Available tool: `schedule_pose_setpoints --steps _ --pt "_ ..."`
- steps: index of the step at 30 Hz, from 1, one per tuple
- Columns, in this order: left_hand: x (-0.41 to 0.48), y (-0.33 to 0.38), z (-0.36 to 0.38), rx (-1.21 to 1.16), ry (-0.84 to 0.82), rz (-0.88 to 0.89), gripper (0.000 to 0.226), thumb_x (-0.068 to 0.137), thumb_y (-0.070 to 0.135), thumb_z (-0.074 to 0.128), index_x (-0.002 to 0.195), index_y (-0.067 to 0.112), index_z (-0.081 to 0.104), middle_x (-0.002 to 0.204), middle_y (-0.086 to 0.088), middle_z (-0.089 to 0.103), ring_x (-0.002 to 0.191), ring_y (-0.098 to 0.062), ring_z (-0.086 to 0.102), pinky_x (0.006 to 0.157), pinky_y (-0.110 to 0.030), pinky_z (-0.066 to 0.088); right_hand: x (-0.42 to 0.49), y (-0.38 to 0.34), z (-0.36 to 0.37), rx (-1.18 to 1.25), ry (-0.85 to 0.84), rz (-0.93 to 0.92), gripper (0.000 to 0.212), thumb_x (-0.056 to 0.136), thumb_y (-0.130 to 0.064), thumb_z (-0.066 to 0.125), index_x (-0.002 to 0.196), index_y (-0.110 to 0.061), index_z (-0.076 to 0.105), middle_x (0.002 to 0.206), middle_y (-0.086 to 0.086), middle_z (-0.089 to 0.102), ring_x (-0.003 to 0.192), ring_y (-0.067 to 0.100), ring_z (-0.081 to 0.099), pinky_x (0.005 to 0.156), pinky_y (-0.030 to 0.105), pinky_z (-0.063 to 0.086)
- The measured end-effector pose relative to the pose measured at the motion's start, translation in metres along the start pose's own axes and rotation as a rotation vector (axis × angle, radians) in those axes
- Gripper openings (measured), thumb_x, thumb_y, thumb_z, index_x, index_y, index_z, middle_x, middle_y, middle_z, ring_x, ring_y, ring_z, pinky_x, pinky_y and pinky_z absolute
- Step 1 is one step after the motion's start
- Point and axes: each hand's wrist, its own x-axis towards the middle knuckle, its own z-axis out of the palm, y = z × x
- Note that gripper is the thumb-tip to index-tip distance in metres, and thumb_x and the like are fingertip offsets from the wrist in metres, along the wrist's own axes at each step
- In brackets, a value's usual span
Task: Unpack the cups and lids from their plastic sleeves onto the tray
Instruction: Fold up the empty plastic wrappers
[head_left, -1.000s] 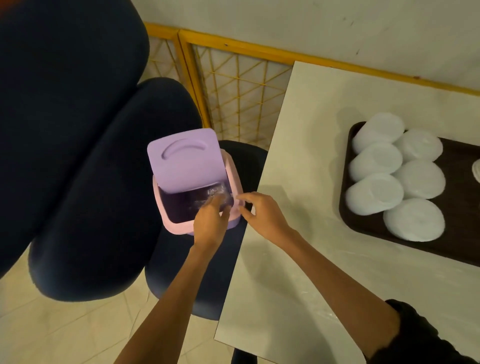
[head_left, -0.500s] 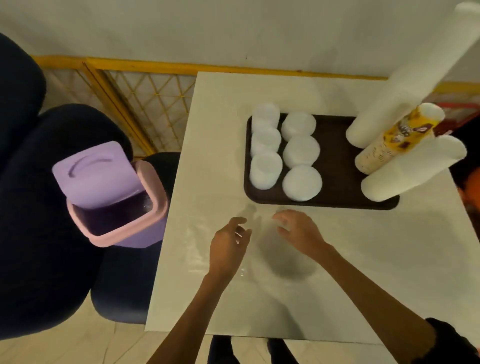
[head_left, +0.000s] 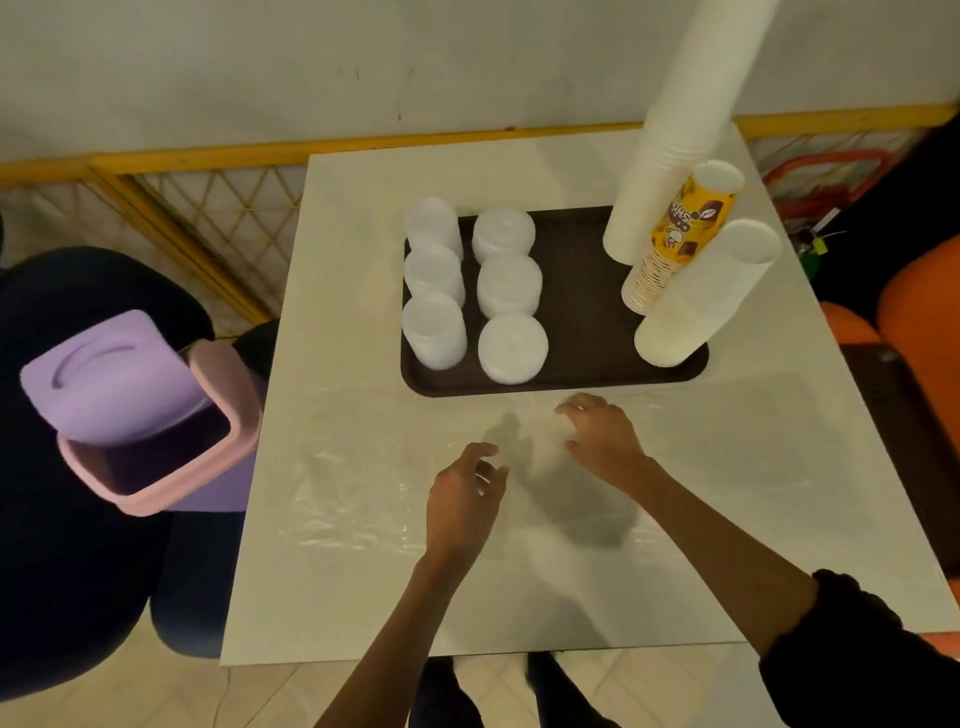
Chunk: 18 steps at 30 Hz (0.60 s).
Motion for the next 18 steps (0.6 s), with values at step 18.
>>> schedule_pose_setpoints --steps 18 --pt "-0.009 -0.007 -0.004 -0.014 0.13 -0.017 0.014 0.091 0.014 0.061 0.104 0.012 0.066 0.08 0.005 0.067 0.073 -0.009 0.065 0.067 -0.017 0.051 0.0 0.002 -0.025 0.301 -0.048 -0.105 0.017 0.092 -0.016 0.059 0.101 -0.009 0.072 0.101 0.005 0.071 0.09 0.017 0.063 0.075 0.018 0.037"
